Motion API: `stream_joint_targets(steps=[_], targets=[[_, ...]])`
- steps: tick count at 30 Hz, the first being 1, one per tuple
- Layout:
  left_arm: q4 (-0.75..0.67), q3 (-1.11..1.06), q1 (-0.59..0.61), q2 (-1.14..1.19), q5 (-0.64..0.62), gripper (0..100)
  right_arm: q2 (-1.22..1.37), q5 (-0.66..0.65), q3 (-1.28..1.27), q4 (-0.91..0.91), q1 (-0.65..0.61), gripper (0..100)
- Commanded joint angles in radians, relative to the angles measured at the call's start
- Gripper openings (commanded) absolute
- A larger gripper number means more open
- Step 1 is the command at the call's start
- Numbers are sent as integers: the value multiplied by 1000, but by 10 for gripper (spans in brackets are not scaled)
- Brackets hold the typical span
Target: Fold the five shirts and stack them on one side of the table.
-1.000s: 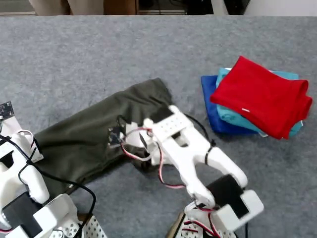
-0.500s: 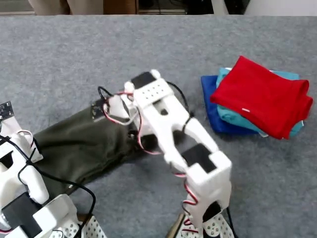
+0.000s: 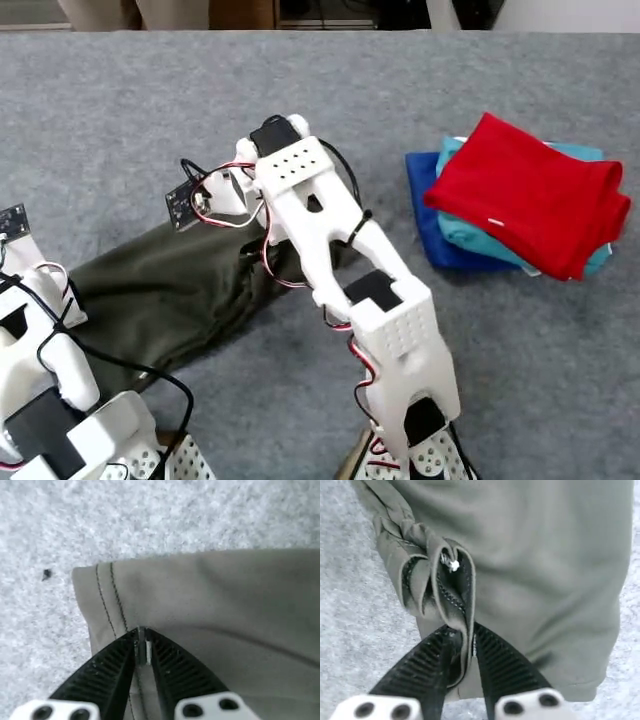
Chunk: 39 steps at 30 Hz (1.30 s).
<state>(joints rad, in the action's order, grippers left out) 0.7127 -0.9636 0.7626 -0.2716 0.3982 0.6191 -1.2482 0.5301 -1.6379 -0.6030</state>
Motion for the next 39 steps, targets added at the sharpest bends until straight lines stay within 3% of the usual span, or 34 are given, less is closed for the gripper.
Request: stream_joint_targets(steps=[1, 4, 6, 10, 14, 15, 17, 21, 26, 33, 39], targets=[[9, 40, 6, -2, 8, 20, -7, -12, 50, 32, -1, 195], [9, 40, 6, -2, 8, 20, -18, 63, 61, 74, 2, 356], [9, 40, 6, -2, 8, 20, -47, 83, 88, 38, -2, 383], [9, 40, 6, -2, 8, 20, -124, 84, 148, -66, -4, 302], [9, 40, 6, -2, 8, 20, -193, 115, 117, -149, 4, 29], [9, 40, 6, -2, 8, 20, -213, 140, 88, -149, 16, 0], [9, 40, 6, -2, 8, 20, -255, 164, -1, -147, 27, 49], [9, 40, 6, -2, 3, 20, -318, 172, -194, -130, 2, 9], [9, 40, 6, -2, 3, 20, -314, 336, -309, 15, -58, 4], [14, 38, 6, -2, 3, 20, -122, 462, -288, 226, -125, 5], [14, 38, 6, -2, 3, 20, 111, 528, -81, 238, -122, 5]])
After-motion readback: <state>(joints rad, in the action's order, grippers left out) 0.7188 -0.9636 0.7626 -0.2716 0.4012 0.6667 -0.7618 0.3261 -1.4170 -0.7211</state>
